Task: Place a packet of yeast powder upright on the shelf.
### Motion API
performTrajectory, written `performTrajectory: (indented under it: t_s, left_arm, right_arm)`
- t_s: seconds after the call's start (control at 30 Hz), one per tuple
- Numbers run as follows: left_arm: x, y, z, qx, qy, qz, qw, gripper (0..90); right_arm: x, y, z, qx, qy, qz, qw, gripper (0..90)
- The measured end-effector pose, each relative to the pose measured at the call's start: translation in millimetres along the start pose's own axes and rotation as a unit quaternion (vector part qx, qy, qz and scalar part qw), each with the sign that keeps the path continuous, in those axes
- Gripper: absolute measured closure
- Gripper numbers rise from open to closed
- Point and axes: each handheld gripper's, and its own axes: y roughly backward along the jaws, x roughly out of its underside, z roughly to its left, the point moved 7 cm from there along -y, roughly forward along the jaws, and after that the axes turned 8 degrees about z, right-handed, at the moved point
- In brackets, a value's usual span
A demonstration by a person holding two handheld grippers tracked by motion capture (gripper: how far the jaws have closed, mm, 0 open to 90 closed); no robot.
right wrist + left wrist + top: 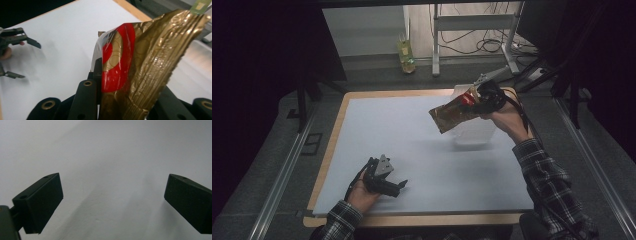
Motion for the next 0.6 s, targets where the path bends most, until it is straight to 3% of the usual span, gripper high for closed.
performTrajectory:
  t_s: [0.17,0.37,0.6]
  left_arm:
    - [-1.1,2.2,3.7,0.001,0.010,-0.015,0.9998,0.0]
    - [-0.7,2.6,5.5,0.002,0.015,-0.017,0.9997,0.0]
    - [-0.6,1.7,4.8,0.006,0.014,-0.016,0.9998,0.0]
  right_arm:
    - [-3.7,11.2,-16.0,0.029,0.004,-0.001,0.9996,71.9]
    - [-6.2,25.8,-37.4,0.060,0.015,0.007,0.9981,71.9]
    - [-5.5,38.5,-56.0,0.074,0.027,0.009,0.9968,72.0]
